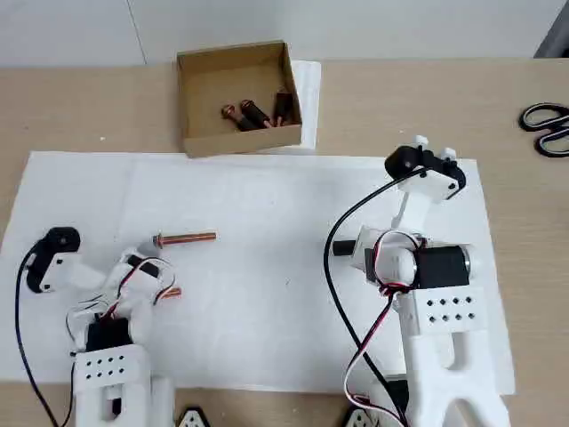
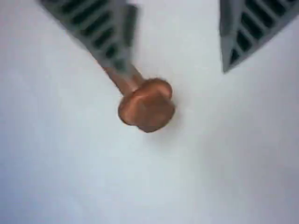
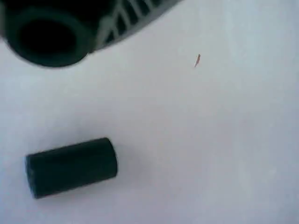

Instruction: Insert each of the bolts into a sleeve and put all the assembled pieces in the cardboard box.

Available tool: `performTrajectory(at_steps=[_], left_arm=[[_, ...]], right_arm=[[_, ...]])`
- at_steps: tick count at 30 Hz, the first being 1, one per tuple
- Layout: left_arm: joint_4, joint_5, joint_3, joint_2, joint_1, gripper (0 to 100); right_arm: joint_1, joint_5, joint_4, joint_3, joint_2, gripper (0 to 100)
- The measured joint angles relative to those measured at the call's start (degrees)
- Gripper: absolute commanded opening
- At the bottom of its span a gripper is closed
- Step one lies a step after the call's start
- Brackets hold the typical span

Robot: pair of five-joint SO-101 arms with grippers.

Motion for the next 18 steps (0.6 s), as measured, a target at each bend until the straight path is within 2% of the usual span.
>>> performTrajectory(at_steps=[3,8,13,18], left_arm=[[0.0,-0.1,0.0,0.0,4.2,30],[0.0,1.4,0.0,0.0,10.5,28],[1.8,3.5,-1.0,0.0,9.7,24],[8.5,3.2,-6.7,0.1,7.6,23]], right_arm=[[0.0,0.0,0.0,0.0,0.0,0.2],[0.0,0.9,-1.8,0.0,0.0,0.2],[0.0,1.1,-1.9,0.0,0.0,0.2],[0.0,1.1,-1.9,0.0,0.0,0.2]])
